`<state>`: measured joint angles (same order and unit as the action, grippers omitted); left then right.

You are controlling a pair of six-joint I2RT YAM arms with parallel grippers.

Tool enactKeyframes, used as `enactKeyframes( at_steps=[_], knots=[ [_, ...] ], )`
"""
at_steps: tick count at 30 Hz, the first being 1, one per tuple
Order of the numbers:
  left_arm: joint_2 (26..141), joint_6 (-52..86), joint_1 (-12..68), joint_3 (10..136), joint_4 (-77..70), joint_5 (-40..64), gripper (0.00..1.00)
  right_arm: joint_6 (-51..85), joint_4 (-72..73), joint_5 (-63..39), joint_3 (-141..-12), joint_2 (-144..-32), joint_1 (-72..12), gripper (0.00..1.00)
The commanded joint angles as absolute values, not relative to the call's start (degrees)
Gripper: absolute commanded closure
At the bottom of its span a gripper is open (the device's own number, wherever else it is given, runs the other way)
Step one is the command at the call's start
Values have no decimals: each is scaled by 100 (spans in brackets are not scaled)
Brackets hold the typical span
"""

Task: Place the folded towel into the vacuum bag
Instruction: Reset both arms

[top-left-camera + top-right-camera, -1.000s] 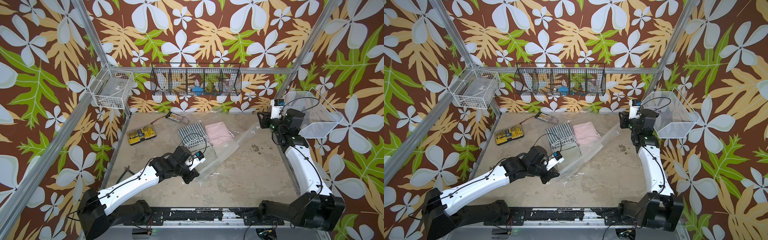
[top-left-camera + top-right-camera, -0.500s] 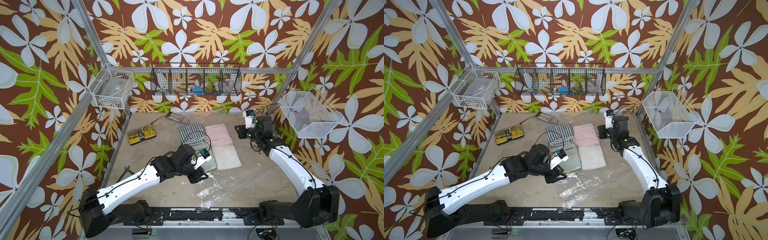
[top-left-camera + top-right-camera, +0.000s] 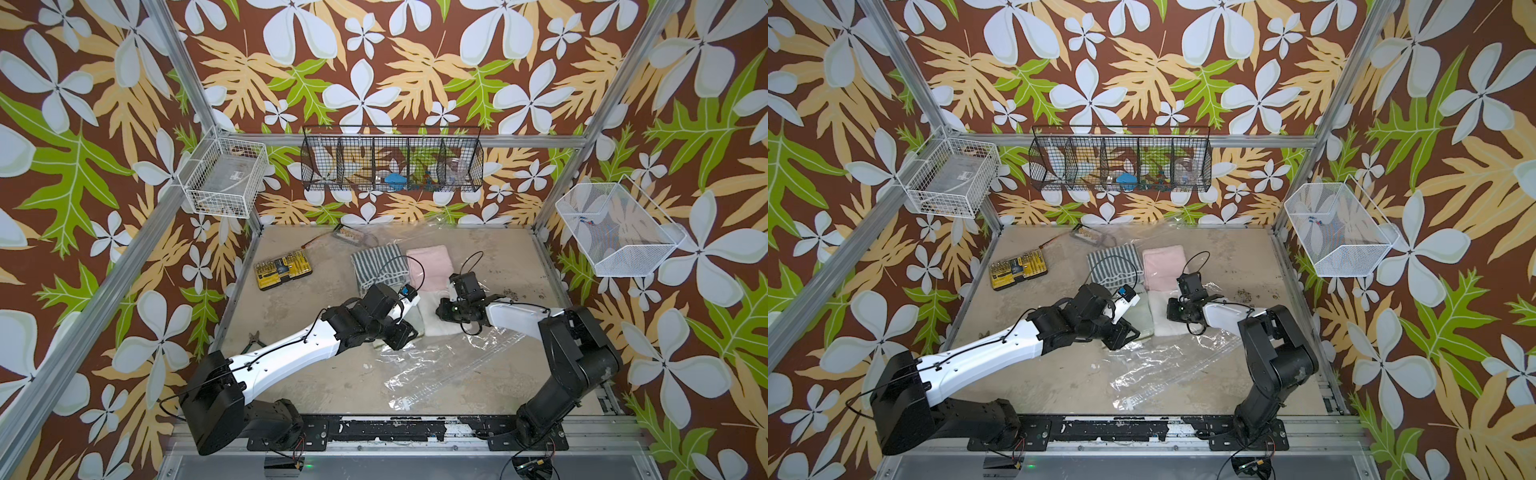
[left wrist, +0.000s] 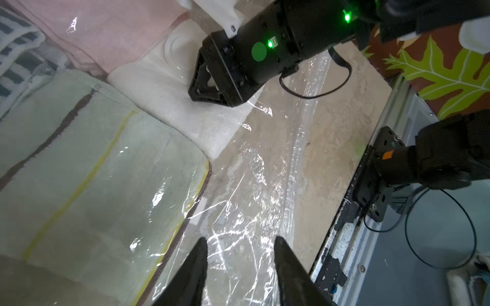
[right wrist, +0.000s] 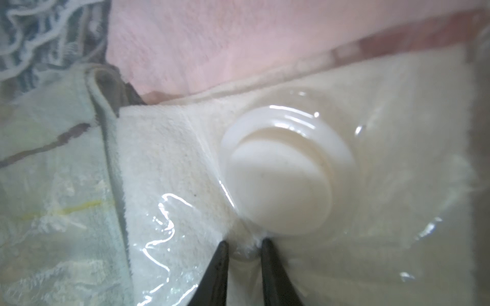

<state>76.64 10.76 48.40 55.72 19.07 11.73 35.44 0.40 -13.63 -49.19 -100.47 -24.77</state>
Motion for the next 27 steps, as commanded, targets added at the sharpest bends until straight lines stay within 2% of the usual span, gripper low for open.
enactKeyframes(
  at_steps=[1, 6, 10, 14, 17, 21, 24, 27],
  knots=[
    [7428, 1236, 4749, 5514, 1723, 685, 56, 4737, 352, -1953, -4851, -10516, -2840, 77],
    [7153, 1264, 4624, 5443, 1894, 496, 56, 6277, 1449, -2228, -4974, -10839, -2988, 81],
    [6811, 1342, 4482, 5234, 1878, 221, 56, 6083, 992, -1986, -5179, -10274, -2996, 80],
    [6308, 1382, 4216, 4929, 1477, -170, 55, 4612, -305, -1127, -5490, -9274, -2981, 71],
    [5791, 1210, 4081, 4523, 705, -670, 54, 3162, -453, -518, -5298, -8489, -2937, 61],
    [5035, 809, 4030, 3487, -1019, -1917, 42, 2048, 509, 249, -4350, -7279, -2734, 41],
    [4949, 572, 3838, 2975, -2002, -2956, 32, 1604, 1604, 518, -3587, -6761, -2283, 28],
    [5203, 778, 3078, 2836, -2503, -3517, 29, 1349, 2218, 1548, -3143, -6670, -1820, 27]
  ],
)
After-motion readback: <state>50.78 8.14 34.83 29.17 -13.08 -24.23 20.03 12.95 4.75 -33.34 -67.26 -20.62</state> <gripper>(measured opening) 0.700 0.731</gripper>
